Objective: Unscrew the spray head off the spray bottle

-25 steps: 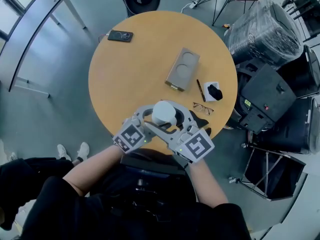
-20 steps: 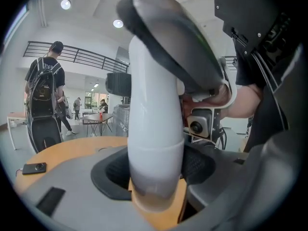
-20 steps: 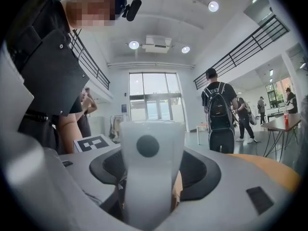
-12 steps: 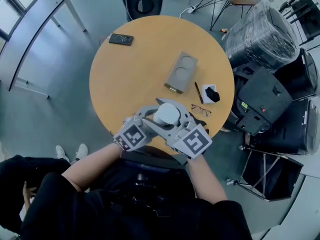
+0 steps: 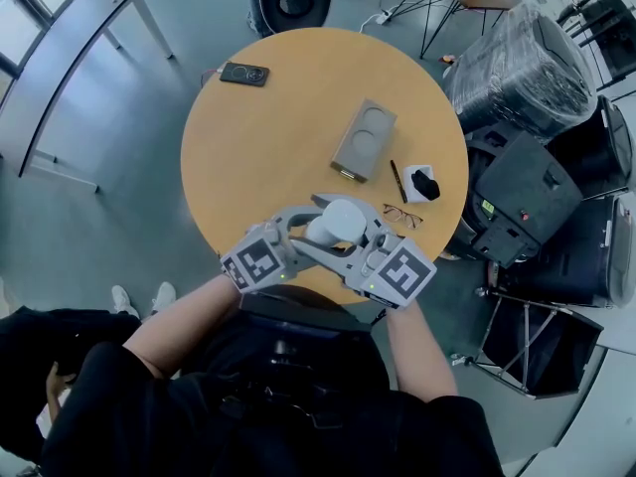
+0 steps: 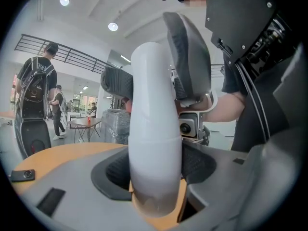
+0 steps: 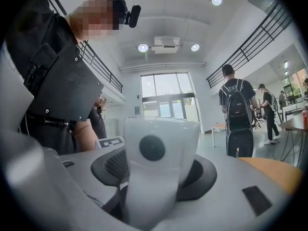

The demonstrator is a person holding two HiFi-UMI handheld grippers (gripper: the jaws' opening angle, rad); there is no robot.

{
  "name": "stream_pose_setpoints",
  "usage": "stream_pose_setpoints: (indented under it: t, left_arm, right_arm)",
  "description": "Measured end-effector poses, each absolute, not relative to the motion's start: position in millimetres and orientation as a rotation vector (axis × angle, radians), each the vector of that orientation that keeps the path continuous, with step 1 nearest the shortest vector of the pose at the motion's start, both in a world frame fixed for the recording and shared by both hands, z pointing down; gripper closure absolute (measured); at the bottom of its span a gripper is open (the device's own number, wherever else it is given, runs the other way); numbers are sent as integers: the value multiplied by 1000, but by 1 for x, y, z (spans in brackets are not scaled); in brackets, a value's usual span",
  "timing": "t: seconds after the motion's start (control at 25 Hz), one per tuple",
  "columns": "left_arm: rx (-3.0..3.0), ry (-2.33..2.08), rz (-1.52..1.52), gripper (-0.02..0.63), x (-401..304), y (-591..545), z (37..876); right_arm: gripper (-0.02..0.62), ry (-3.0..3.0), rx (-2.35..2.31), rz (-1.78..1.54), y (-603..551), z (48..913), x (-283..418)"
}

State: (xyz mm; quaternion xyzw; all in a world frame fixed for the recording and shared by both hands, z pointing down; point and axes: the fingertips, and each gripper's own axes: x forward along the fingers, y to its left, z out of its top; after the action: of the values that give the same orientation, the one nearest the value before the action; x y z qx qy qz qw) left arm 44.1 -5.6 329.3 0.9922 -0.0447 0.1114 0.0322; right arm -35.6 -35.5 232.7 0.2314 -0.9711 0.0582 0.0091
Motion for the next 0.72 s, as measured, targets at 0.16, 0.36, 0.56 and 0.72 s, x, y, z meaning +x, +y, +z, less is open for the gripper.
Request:
stream_pose_setpoints:
  t: [0.16, 0.36, 0.56, 0.72]
  left_arm:
    - [3051, -9, 328, 305, 46, 3, 325]
    - [3022, 237, 296, 305, 43, 17, 319]
    - [3024, 304, 302, 305, 40, 15, 316]
    - [3044, 151, 300, 302, 39, 3, 318]
  right_arm:
    - [307, -3037, 599, 189, -25, 230, -38]
    - [301, -3063, 404, 209, -8, 223, -45]
    - [295, -3079, 360, 175, -7, 221, -45]
    - [210, -3030, 525, 150, -24, 224, -43]
